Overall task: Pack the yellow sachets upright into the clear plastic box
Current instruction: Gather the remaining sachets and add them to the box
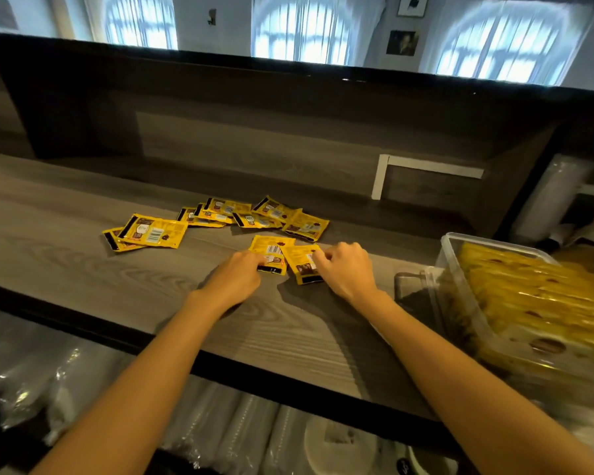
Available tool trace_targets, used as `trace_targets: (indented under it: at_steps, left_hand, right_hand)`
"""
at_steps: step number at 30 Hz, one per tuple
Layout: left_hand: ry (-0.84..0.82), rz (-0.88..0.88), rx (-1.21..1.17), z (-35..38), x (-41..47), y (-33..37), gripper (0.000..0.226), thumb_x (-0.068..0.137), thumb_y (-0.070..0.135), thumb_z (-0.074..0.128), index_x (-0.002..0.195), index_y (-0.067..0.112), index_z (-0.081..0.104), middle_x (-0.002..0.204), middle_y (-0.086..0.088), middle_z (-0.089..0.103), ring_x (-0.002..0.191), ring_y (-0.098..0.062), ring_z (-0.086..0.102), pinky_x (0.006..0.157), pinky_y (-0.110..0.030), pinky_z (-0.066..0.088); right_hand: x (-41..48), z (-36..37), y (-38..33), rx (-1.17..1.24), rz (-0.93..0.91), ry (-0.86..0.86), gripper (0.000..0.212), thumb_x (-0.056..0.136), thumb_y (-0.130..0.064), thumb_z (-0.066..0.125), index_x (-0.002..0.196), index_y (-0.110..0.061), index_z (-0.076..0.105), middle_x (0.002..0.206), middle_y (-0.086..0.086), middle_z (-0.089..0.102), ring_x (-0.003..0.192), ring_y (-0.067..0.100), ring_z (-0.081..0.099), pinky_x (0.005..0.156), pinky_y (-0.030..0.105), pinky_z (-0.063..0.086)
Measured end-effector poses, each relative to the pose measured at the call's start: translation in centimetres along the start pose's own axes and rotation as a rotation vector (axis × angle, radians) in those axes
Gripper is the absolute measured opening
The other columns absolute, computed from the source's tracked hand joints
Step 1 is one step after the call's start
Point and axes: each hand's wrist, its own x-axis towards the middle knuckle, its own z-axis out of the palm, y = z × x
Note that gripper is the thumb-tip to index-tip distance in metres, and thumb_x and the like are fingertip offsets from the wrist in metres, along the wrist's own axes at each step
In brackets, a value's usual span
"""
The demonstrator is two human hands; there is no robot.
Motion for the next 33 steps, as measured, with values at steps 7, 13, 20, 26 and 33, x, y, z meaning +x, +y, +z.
trace_targets:
  at_steps: [7,13,20,26,33]
  left_hand:
    - [0.107,-0.030,-0.044,0.0,-0.9,2.2,0.032,0.096,0.008,0.033,0.117,0.004,0.057,0.127,-0.019,0.055,0.115,-0.034,0.051,0.095,-0.042,0.042]
    - [-0.120,0.022,0.113,0.9,-1.0,3.4,0.059,0.097,0.044,0.037,0.146,0.013,0.027,0.155,-0.009,0.025,0.142,-0.027,0.026,0.112,-0.041,0.028]
    - [-0.142,0.056,0.248,-0.2,-1.2,5.0,0.066,0.088,0.026,0.058,0.146,0.015,0.028,0.145,-0.014,0.037,0.132,-0.034,0.036,0.105,-0.041,0.036]
    - [0.016,0.077,0.333,0.6,-1.7,5.6,0.025,0.092,0.004,0.047,0.116,0.005,0.055,0.125,-0.017,0.049,0.115,-0.036,0.048,0.093,-0.040,0.042]
    - [0.403,0.080,-0.017,-3.0,-2.1,10.5,0.017,0.089,0.013,0.059,0.104,0.011,0.068,0.104,-0.012,0.069,0.102,-0.029,0.061,0.078,-0.035,0.047]
  right_hand:
    - [-1.1,-1.5,0.5,-0.156,0.043,-0.074,0.037,0.089,-0.040,0.047,0.097,-0.006,0.059,0.098,0.015,0.062,0.097,0.031,0.059,0.069,0.033,0.043]
    - [-1.5,-2.3,0.4,-0.354,-0.081,-0.332,0.054,0.084,-0.050,0.057,0.116,-0.006,0.055,0.119,0.015,0.063,0.111,0.033,0.057,0.085,0.038,0.046]
    - [-2.8,-4.2,0.4,-0.390,-0.162,-0.336,0.044,0.090,-0.013,0.048,0.132,-0.007,0.043,0.120,0.020,0.059,0.112,0.038,0.054,0.084,0.041,0.047]
    - [-3.0,-5.0,0.5,-0.269,-0.071,-0.153,0.026,0.097,-0.016,0.043,0.109,-0.002,0.062,0.107,0.019,0.064,0.097,0.037,0.062,0.067,0.036,0.041]
    - [-2.5,-10.5,-1.0,-0.016,0.019,-0.011,0.023,0.088,-0.018,0.060,0.105,-0.003,0.065,0.105,0.017,0.068,0.100,0.033,0.065,0.085,0.045,0.055]
